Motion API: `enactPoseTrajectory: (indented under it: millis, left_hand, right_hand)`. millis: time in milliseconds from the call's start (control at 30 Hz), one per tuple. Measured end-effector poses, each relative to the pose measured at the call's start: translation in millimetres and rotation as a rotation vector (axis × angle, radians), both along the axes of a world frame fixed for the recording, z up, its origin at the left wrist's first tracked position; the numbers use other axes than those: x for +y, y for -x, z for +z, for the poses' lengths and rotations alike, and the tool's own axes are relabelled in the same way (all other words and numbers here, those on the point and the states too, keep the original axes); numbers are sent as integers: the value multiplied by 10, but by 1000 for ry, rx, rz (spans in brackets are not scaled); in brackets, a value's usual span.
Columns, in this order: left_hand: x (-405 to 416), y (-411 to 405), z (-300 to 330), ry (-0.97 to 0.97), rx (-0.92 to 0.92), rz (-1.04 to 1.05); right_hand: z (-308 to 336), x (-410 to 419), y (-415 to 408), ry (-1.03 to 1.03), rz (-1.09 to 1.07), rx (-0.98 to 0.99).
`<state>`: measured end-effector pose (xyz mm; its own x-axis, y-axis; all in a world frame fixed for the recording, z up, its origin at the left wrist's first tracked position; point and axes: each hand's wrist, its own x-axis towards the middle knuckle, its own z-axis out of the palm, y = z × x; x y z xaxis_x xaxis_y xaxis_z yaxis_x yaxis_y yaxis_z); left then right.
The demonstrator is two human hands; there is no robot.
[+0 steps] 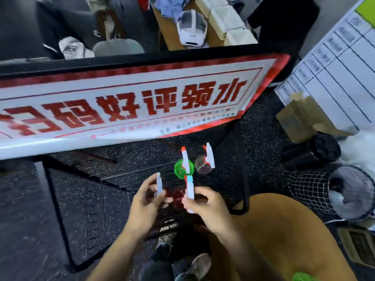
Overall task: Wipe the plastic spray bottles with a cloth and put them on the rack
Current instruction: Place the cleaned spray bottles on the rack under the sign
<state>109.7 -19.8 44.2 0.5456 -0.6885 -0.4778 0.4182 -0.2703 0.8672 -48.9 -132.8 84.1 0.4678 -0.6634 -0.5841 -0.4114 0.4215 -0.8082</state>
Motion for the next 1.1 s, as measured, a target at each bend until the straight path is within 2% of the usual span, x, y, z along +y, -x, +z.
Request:
enactPoseTrajectory:
  millis: [400, 833, 1100]
  left_hand:
    - [-149, -681, -143, 21, 99, 154]
    - [-180, -749, -396, -55, 116, 98]
    - [-125, -896, -358, -139, -136, -73]
  right_hand:
    - [-496, -281, -979, 80, 122, 111]
    - [-865, -422, -1194, 148, 149, 215]
    - [-855, -377, -1226, 190, 173, 262]
